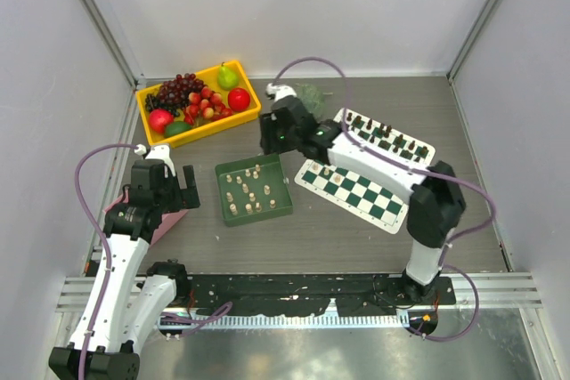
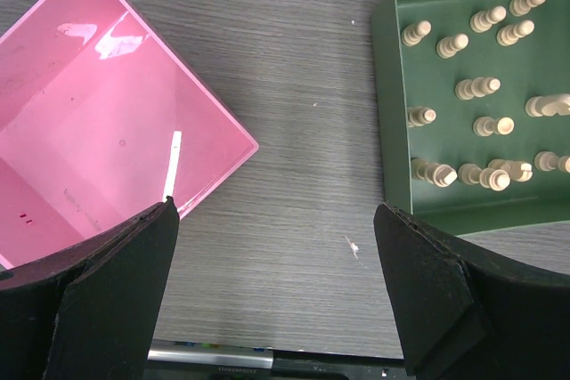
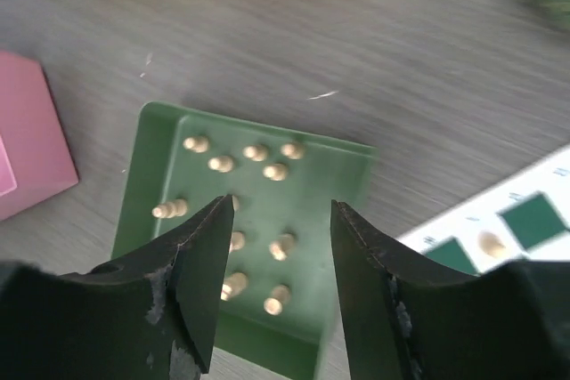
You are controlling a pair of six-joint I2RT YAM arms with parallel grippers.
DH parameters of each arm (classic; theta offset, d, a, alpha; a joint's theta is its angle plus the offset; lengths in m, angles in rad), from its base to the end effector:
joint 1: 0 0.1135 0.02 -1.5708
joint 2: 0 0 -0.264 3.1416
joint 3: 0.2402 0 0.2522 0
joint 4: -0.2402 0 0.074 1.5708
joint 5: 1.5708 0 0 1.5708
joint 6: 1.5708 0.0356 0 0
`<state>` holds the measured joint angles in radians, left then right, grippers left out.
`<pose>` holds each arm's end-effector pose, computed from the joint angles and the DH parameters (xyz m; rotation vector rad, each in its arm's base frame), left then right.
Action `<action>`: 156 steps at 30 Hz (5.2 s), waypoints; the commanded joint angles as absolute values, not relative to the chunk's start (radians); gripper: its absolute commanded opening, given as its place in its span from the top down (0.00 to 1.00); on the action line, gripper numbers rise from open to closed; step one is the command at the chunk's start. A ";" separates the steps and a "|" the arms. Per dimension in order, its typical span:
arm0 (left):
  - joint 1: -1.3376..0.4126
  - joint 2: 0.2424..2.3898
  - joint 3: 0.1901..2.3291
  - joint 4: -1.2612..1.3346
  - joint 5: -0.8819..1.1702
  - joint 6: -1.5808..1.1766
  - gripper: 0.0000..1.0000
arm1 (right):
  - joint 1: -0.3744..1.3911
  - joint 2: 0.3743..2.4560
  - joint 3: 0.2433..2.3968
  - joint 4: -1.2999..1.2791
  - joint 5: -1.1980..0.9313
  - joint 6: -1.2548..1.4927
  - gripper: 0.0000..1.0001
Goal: Set up the chess pieces on the board
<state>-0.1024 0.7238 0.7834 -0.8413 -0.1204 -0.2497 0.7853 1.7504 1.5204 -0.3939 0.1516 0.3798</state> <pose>0.1404 -0.0101 0.2858 -0.2312 2.3341 -0.0319 0.2923 0.2846 0.3120 -0.3637 2.1995 0.4866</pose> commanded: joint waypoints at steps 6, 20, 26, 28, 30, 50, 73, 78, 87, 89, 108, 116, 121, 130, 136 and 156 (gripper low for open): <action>-0.097 0.704 0.811 -0.834 -0.132 -0.232 0.01 | 0.876 2.051 1.764 -0.502 0.086 0.367 0.49; -0.098 0.710 0.813 -0.834 -0.130 -0.229 0.00 | 0.888 2.201 1.862 -0.528 0.120 0.351 0.53; -0.098 0.709 0.811 -0.834 -0.133 -0.229 0.00 | 0.888 2.233 1.896 -0.546 0.114 0.350 0.56; -0.097 0.710 0.811 -0.834 -0.135 -0.229 0.01 | 0.888 2.233 1.893 -0.546 0.113 0.350 0.57; -0.097 0.712 0.811 -0.836 -0.133 -0.229 0.00 | 0.890 2.229 1.887 -0.546 0.114 0.347 0.59; -0.097 0.718 0.813 -0.834 -0.130 -0.227 0.00 | 0.893 2.244 1.868 -0.545 0.098 0.364 0.63; -0.097 0.716 0.813 -0.833 -0.132 -0.227 0.01 | 0.894 2.267 1.882 -0.554 0.098 0.351 0.71; -0.097 0.715 0.813 -0.833 -0.133 -0.227 0.00 | 0.893 2.264 1.885 -0.558 0.100 0.344 0.77; -0.097 0.715 0.813 -0.836 -0.135 -0.227 0.01 | 0.893 2.210 1.873 -0.554 0.110 0.327 0.84; -0.098 0.713 0.813 -0.835 -0.133 -0.227 0.00 | 0.893 2.186 1.868 -0.554 0.110 0.328 0.84; -0.098 0.716 0.813 -0.836 -0.126 -0.229 0.01 | 0.807 1.623 1.389 -0.463 0.264 0.396 0.84; -0.097 0.723 0.811 -0.831 -0.120 -0.232 0.00 | 0.601 1.390 1.028 -0.425 0.261 0.451 0.84; -0.098 0.726 0.811 -0.833 -0.118 -0.232 0.00 | 0.534 1.368 0.910 -0.399 0.250 0.459 0.84; -0.098 0.723 0.810 -0.835 -0.120 -0.233 0.00 | 0.511 1.440 0.871 -0.325 0.259 0.468 0.84; -0.097 0.723 0.810 -0.833 -0.123 -0.233 0.00 | 0.499 1.485 0.877 -0.299 0.249 0.463 0.84; -0.098 0.724 0.811 -0.835 -0.126 -0.232 0.00 | 0.482 1.529 0.844 -0.276 0.230 0.471 0.76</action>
<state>-0.1024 0.7265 0.7834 -0.8433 -0.1226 -0.2455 0.4824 1.5425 0.8448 -0.2935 0.2340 0.4587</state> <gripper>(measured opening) 0.995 0.220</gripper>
